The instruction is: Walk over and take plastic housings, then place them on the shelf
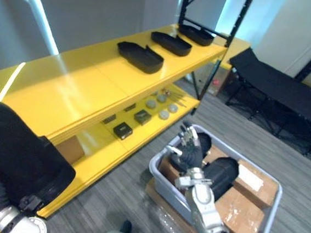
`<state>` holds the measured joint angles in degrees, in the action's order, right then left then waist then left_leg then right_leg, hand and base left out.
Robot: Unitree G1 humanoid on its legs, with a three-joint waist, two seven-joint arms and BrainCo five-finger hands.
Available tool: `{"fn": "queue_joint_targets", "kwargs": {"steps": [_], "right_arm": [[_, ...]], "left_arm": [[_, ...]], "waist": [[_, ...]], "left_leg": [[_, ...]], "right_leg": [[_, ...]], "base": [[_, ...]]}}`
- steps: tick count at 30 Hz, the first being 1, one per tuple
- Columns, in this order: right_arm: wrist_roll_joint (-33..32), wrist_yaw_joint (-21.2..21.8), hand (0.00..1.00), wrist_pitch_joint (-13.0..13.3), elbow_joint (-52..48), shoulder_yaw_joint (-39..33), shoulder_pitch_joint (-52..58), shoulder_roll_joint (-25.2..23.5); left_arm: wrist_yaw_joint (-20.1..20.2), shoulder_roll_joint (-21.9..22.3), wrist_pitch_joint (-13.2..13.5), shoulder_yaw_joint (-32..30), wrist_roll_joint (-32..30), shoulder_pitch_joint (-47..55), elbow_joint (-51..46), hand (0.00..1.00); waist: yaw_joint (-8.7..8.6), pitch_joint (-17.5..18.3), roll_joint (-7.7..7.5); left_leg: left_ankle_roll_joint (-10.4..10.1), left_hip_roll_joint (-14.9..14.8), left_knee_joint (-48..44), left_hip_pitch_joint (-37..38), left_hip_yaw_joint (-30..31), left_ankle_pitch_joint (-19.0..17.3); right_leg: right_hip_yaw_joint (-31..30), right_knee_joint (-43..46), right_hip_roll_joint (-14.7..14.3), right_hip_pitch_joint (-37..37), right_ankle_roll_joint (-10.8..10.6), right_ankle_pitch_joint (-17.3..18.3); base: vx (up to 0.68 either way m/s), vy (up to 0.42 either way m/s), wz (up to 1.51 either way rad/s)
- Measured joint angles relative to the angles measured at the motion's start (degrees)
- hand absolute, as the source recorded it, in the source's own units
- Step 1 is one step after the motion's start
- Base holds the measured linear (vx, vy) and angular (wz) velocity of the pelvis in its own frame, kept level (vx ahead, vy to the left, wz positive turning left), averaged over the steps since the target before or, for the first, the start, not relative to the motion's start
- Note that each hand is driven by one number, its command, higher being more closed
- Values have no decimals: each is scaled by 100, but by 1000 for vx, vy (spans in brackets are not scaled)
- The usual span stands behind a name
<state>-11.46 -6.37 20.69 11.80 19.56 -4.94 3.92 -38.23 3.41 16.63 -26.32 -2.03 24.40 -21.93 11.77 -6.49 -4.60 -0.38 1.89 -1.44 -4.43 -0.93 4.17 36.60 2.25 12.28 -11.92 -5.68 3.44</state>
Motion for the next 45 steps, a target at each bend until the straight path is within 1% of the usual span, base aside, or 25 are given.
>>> {"fn": "queue_joint_targets", "kwargs": {"steps": [1,2,3,4,5,8,9,10,12,14,16,17,23,24,26,27,30,34,37,39,41,42,43,44,45], "right_arm": [[0,26,0,-63,-20,2,6,13],[1,40,0,-137,-68,-26,10,51],[8,36,0,-214,-206,-51,37,117],[38,36,0,-228,-284,-63,60,199],[78,39,0,-250,-396,-116,108,318],[106,32,0,-252,-435,-342,147,320],[103,45,0,-251,-444,-448,160,312],[101,46,0,-249,-451,-514,187,310],[100,48,0,-231,-498,-747,302,301],[103,114,0,-212,-678,-1102,473,306],[97,159,0,-152,-791,-1231,572,327],[95,207,0,-110,-830,-1299,580,358],[-40,485,0,-46,-844,-1456,571,501],[-125,523,0,-45,-853,-1454,572,494],[-127,553,0,-44,-918,-1474,577,496],[-129,583,0,-44,-915,-1543,611,492],[-128,682,0,-44,-916,-1595,700,472],[-126,799,0,-14,-918,-1601,753,373],[-114,879,0,24,-918,-1593,753,267],[-113,886,0,37,-918,-1595,732,199],[-62,885,0,44,-914,-1598,725,220],[4,885,0,47,-910,-1596,720,269],[47,885,0,79,-911,-1595,710,280],[103,884,0,175,-911,-1595,658,278],[111,889,0,214,-910,-1594,630,278]], "left_arm": [[0,1,0,0,11,-27,-2,100],[4,9,-1,14,88,-65,0,100],[12,44,0,39,180,-170,-1,100],[27,77,-1,64,215,-244,-1,100],[43,120,-1,160,229,-338,-3,100],[223,113,6,312,220,-371,-188,100],[370,93,39,417,210,-440,-246,100],[454,82,82,480,205,-473,-250,100],[685,-72,194,760,192,-633,-246,100],[994,-440,259,1046,136,-944,-177,100],[1122,-685,276,1140,126,-1185,6,100],[1201,-715,278,1139,139,-1298,139,100],[1243,-720,266,1160,169,-1261,222,100],[1247,-710,270,1186,187,-1176,221,100],[1249,-609,270,1228,206,-1069,222,100],[1244,-474,271,1301,203,-1027,224,100],[1249,-403,285,1400,204,-840,199,100],[1245,-323,285,1382,205,-610,124,100],[1253,-266,287,1352,205,-588,18,100],[1297,-268,322,1269,209,-605,-163,100],[1486,-266,427,1120,210,-696,-282,100],[1533,-307,458,1110,202,-768,-283,100],[1580,-353,458,1102,196,-828,-283,100],[1591,-481,458,1100,151,-894,-285,100],[1587,-569,458,1100,132,-899,-285,100]], "waist": [[-5,-5,13],[-43,-11,28],[-168,-8,27],[-205,-14,36],[-197,-69,124],[-198,-142,243],[-246,-167,273],[-291,-164,285],[-361,-159,281],[-539,-173,255],[-658,-167,234],[-640,-160,184],[-630,-298,362],[-631,-312,369],[-657,-400,440],[-720,-463,544],[-823,-482,636],[-794,-480,633],[-775,-474,593],[-743,-451,475],[-742,-508,350],[-735,-520,353],[-737,-525,339],[-740,-546,300],[-747,-557,281]], "left_leg": [[7,-18,-77,-60,-52,-116],[65,-148,-173,-95,-473,-193],[78,-296,-262,-161,-909,-195],[52,-340,-288,-166,-1026,-161],[25,-337,-220,-154,-1039,-3],[85,-172,208,-37,-838,199],[122,-118,364,47,-726,276],[130,-109,433,77,-656,301],[185,-25,584,154,-376,348],[264,45,602,110,102,485],[227,132,599,40,353,576],[192,165,595,35,372,653],[37,58,560,25,296,776],[28,39,520,26,192,770],[-12,31,479,8,111,747],[-37,-50,466,-15,56,740],[-43,-206,277,-167,4,733],[-44,-251,227,-163,-148,733],[-34,-98,211,-183,-145,712],[1,70,56,-287,-128,588],[34,203,-293,-378,-124,303],[73,237,-516,-385,-52,152],[107,265,-641,-339,24,27],[123,278,-707,-225,101,-126],[146,273,-687,-118,146,-167]], "right_leg": [[70,-21,-13,-34,-47,10],[214,-56,-28,-110,-150,17],[471,-75,-58,-206,-200,0],[608,-69,-65,-248,-204,3],[759,-45,-56,-318,-196,9],[742,132,15,-305,-59,107],[596,342,81,-297,28,174],[474,456,108,-298,30,175],[-70,873,177,-250,149,246],[-826,1471,180,-73,353,406],[-1144,1326,24,-44,482,676],[-1125,1174,1,-118,529,722],[-1198,804,-166,-306,203,871],[-1282,796,-160,-297,44,975],[-1330,784,-154,-288,-95,1158],[-1334,851,-200,-225,-97,1192],[-1283,1032,-310,-115,5,1289],[-1245,1116,-294,-115,38,1353],[-1122,1217,-97,-128,-21,1492],[-1003,1260,72,-151,-50,1571],[-942,1621,213,-199,-147,1517],[-998,2467,411,67,-26,1443],[-1057,3241,581,339,195,1257],[-1275,4057,726,661,431,758],[-1425,4369,753,789,441,406]], "base": [[-33,-37,19],[-19,-29,62],[-14,-34,86],[10,-10,104],[0,34,70],[-5,70,51],[-14,88,66],[2,95,75],[34,73,82],[70,3,104],[64,-103,77],[33,-93,32],[-55,-123,-7],[-102,-86,-32],[-158,-80,-26],[-219,-72,-5],[-150,-39,13],[-32,-23,3],[32,27,18],[81,28,26],[132,24,32],[154,51,37],[185,93,43],[160,85,31],[227,59,32]]}}
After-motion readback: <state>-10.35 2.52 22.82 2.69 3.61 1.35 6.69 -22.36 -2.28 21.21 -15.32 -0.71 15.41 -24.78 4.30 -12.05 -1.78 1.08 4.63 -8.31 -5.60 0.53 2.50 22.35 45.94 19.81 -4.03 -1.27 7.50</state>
